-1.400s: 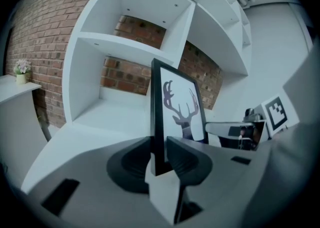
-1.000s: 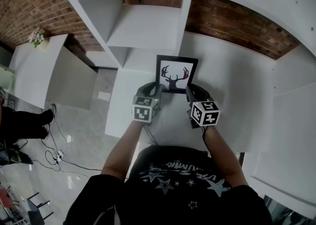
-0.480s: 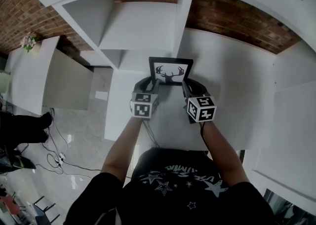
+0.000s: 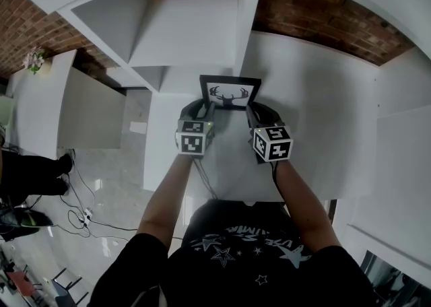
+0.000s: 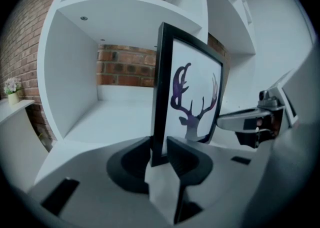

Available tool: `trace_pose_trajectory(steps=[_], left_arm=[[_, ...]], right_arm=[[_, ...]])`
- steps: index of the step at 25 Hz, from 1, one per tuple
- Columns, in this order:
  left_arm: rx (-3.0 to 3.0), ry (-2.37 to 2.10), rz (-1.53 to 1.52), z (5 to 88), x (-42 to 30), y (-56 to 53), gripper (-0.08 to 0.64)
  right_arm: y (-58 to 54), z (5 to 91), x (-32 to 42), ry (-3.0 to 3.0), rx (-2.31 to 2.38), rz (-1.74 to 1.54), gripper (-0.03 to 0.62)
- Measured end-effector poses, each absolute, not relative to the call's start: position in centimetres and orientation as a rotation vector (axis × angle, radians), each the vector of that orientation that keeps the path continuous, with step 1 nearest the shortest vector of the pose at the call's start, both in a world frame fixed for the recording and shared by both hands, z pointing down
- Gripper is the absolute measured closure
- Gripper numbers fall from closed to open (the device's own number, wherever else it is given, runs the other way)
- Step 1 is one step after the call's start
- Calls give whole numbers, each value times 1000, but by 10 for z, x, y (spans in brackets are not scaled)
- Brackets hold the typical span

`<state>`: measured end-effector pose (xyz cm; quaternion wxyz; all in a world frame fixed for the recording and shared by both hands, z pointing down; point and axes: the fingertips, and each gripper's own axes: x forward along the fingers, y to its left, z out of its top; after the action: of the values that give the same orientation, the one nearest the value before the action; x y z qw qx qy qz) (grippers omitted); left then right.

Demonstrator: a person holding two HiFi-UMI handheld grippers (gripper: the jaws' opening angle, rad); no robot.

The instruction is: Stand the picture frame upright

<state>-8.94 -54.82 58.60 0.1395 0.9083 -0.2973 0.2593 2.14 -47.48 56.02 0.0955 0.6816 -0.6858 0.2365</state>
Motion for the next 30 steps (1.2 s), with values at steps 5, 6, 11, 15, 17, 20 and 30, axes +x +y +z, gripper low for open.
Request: trace_pose_trajectory(steps=[5, 6, 11, 15, 17, 20, 30], left_arm=[[2629, -863, 743, 586, -90, -549, 448], [2631, -864, 747, 587, -90, -549, 449], [2641, -867, 746, 587, -89, -551, 448], [2646, -881, 737, 585, -91, -552, 443], [2638, -897, 731, 584, -95, -553, 432], [2615, -908, 722, 583, -100, -550, 412], [2553, -987, 678, 566, -121, -507, 399]], right_arm=[[-476, 560, 21, -2040, 2013, 690, 526], [-476, 560, 21, -2040, 2016, 691, 526], [-477, 560, 21, -2051, 2022, 703, 526], [-478, 556, 21, -2053, 2007, 676, 522], [-477, 555, 20, -2057, 1996, 666, 512], [-474, 554, 22, -2059, 1991, 671, 502], [-449, 542, 27, -2118, 1949, 674, 495]])
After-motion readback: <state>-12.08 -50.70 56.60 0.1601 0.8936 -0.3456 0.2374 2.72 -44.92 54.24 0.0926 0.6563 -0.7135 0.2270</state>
